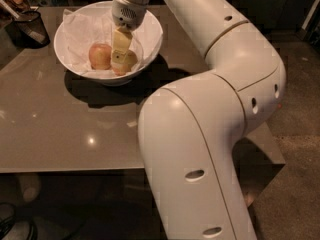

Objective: Pick apple from white bowl

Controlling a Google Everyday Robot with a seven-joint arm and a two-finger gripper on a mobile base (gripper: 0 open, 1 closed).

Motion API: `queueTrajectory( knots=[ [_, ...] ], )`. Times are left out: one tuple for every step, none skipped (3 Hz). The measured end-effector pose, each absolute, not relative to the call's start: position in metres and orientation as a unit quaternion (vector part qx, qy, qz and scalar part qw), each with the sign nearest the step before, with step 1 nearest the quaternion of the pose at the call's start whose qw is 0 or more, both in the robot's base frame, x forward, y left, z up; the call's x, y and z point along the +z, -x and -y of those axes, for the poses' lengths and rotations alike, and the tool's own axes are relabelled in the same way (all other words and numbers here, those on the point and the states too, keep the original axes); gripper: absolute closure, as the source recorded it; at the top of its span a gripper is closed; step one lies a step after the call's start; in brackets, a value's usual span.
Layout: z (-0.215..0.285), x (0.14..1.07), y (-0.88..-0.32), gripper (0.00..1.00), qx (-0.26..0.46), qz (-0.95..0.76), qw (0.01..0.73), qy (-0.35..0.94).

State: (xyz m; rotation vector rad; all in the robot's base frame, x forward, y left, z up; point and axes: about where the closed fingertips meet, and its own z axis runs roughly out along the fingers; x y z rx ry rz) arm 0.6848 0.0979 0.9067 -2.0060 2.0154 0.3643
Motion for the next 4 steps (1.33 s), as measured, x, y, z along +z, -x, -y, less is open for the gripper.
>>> queueTrajectory(
  knots=[
    [-0.099,0.903,-0.684,0.28,0.129,-0.696,0.135,0.693],
    [-0.097,0.899,-0.684,0.28,0.133,-0.698,0.133,0.691],
    [-0.095,0.896,-0.683,0.28,0.136,-0.699,0.130,0.690],
    [-0.092,0.891,-0.683,0.27,0.141,-0.699,0.129,0.689]
  ],
)
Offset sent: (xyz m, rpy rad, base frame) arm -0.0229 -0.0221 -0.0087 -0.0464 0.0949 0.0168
